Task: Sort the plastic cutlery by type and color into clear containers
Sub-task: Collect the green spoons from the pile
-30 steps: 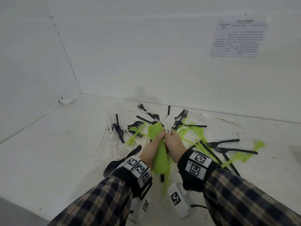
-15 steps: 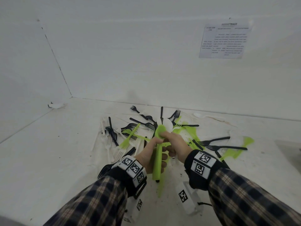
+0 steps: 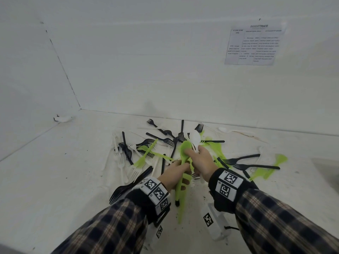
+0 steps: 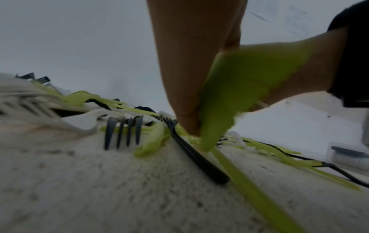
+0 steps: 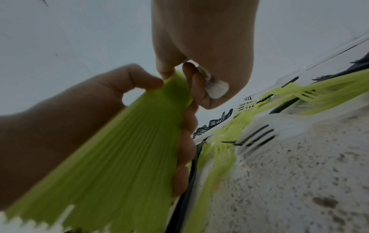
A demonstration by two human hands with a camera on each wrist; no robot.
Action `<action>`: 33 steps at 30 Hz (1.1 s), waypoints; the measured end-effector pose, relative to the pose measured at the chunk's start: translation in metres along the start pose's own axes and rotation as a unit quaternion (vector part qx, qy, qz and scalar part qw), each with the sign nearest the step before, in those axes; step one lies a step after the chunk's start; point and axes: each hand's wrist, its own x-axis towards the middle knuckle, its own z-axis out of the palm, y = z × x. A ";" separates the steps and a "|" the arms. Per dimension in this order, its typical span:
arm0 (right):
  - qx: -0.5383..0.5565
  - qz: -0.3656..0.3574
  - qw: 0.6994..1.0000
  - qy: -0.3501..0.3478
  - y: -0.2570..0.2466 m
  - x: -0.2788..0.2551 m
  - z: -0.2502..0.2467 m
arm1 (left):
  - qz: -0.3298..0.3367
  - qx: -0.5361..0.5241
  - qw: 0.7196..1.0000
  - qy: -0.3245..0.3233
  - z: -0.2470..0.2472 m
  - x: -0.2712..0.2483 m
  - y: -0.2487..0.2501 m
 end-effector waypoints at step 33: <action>-0.024 -0.067 0.996 0.044 0.018 -0.030 0.023 | -0.003 -0.118 0.984 0.135 0.008 0.043 -0.011</action>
